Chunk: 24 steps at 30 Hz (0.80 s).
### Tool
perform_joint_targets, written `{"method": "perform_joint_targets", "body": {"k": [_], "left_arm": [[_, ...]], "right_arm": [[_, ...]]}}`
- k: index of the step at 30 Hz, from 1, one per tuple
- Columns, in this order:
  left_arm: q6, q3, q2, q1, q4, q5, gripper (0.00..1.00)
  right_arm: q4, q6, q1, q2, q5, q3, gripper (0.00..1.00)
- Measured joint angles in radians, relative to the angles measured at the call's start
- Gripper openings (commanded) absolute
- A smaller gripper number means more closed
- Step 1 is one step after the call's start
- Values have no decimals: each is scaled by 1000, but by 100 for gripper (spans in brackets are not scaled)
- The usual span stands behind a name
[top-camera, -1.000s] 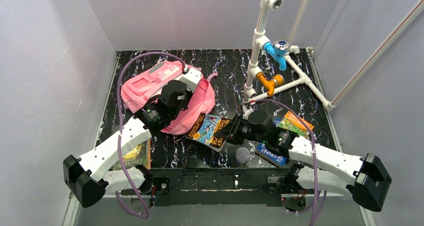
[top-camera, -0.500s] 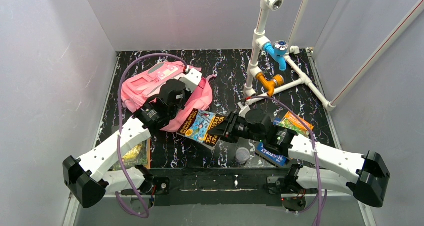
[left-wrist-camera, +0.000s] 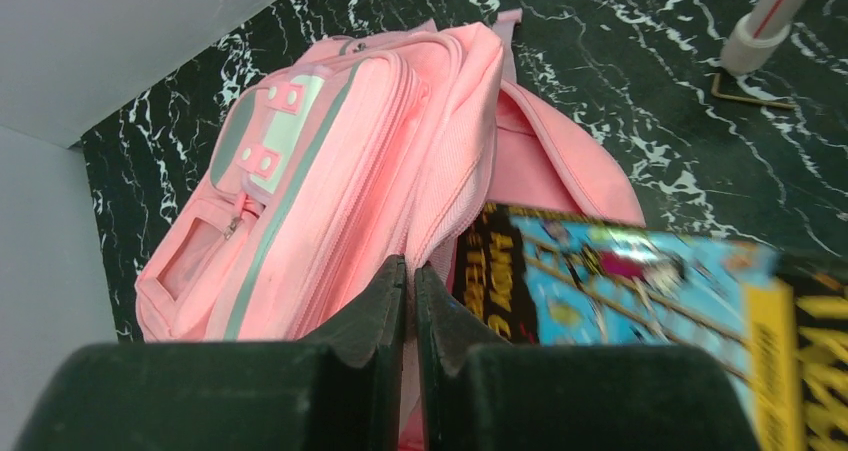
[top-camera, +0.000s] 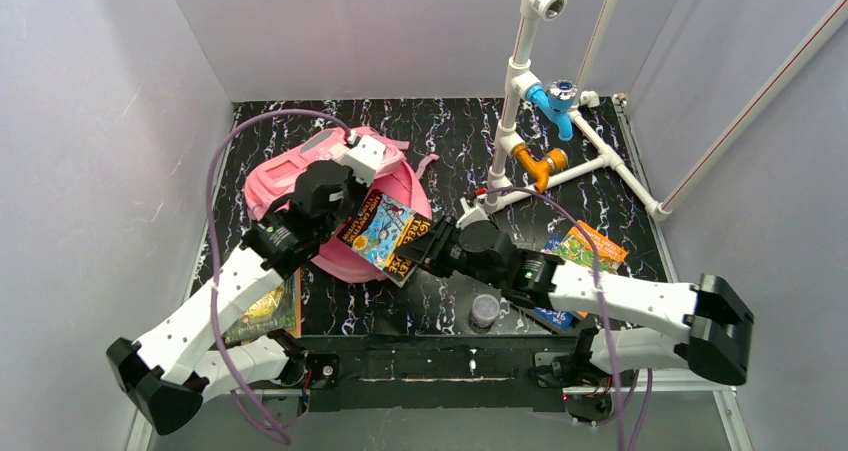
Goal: Pack the student bag
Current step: Place the book in the student bag.
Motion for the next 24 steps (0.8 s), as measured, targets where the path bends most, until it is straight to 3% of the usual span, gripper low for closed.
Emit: {"method": "perform_joint_targets", "body": {"k": [3, 10, 24], "left_arm": [[-6, 6, -68, 1, -41, 48, 0], [-7, 38, -113, 0, -83, 147, 0], [19, 61, -111, 2, -102, 253, 0]], "right_arm": [[35, -3, -30, 119, 72, 20, 1], [199, 9, -148, 343, 84, 89, 1], [411, 97, -184, 742, 63, 299, 1]]}}
